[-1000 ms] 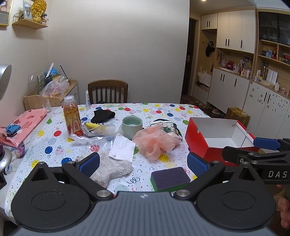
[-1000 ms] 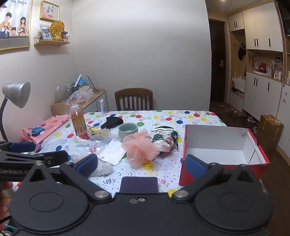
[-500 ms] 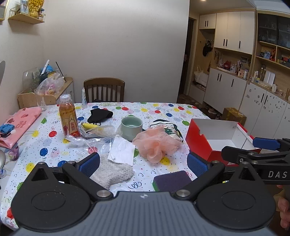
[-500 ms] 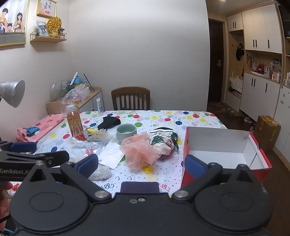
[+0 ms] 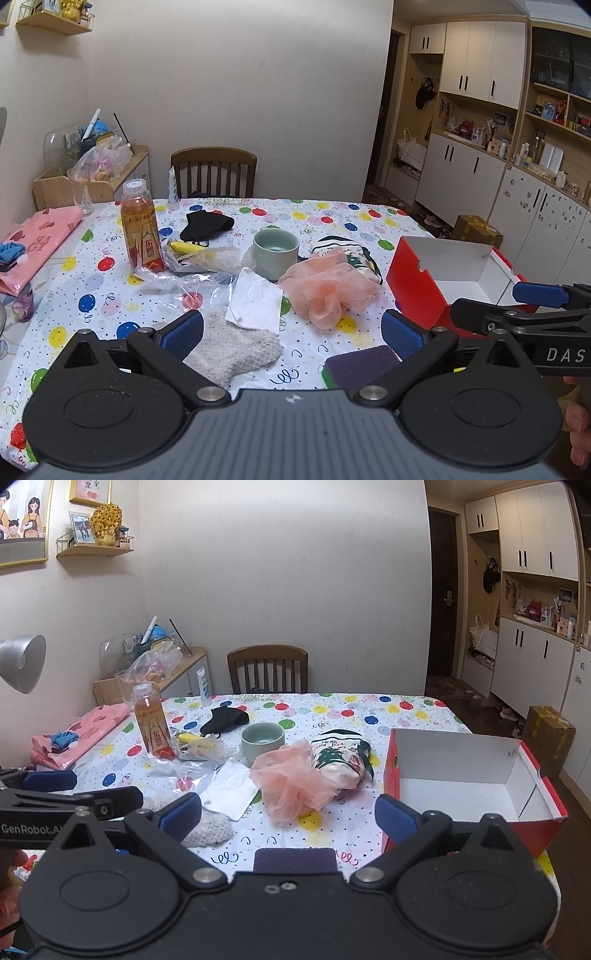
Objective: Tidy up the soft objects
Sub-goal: 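Move the left tool toward the grey towel while the right tool approaches the purple sponge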
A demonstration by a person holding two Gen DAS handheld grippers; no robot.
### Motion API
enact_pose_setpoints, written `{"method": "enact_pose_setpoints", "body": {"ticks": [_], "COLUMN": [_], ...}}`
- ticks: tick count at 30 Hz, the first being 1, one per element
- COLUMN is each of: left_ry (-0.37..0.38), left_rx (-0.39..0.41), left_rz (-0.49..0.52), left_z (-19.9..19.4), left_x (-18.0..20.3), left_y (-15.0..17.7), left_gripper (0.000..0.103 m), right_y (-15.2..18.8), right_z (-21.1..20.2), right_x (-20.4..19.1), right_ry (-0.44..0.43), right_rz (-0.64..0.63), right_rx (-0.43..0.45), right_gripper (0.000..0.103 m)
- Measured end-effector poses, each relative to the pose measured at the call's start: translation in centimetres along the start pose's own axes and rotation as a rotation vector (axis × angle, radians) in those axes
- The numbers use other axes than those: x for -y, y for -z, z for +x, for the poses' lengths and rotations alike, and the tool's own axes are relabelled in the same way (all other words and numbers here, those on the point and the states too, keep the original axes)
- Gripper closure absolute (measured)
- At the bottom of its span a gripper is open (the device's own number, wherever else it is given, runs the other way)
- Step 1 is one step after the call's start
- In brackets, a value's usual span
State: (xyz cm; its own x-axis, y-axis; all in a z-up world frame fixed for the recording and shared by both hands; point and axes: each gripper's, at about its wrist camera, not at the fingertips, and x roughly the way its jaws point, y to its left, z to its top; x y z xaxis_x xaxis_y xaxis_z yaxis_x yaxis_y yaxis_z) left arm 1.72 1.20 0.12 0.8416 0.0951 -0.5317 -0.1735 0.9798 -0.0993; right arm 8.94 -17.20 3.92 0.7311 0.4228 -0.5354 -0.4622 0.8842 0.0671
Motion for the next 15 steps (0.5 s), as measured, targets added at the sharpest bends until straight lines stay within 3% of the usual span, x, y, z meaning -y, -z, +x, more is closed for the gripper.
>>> {"method": "enact_pose_setpoints", "body": {"ticks": [10, 15], "left_ry": [0.022, -0.018], "left_rx": [-0.005, -0.016], "left_rz": [0.003, 0.027], "left_z": [1.3, 2.9], "left_x": [-0.8, -2.0], "left_y": [-0.2, -0.2], "left_gripper": [0.000, 0.000], "right_y": [-0.1, 0.3], "right_z": [1.2, 3.0], "right_x": [-0.6, -0.9], "right_ry": [-0.023, -0.050], "right_rz": [-0.015, -0.042], "right_rx": [-0.011, -0.035], "right_gripper": [0.002, 0.002]}}
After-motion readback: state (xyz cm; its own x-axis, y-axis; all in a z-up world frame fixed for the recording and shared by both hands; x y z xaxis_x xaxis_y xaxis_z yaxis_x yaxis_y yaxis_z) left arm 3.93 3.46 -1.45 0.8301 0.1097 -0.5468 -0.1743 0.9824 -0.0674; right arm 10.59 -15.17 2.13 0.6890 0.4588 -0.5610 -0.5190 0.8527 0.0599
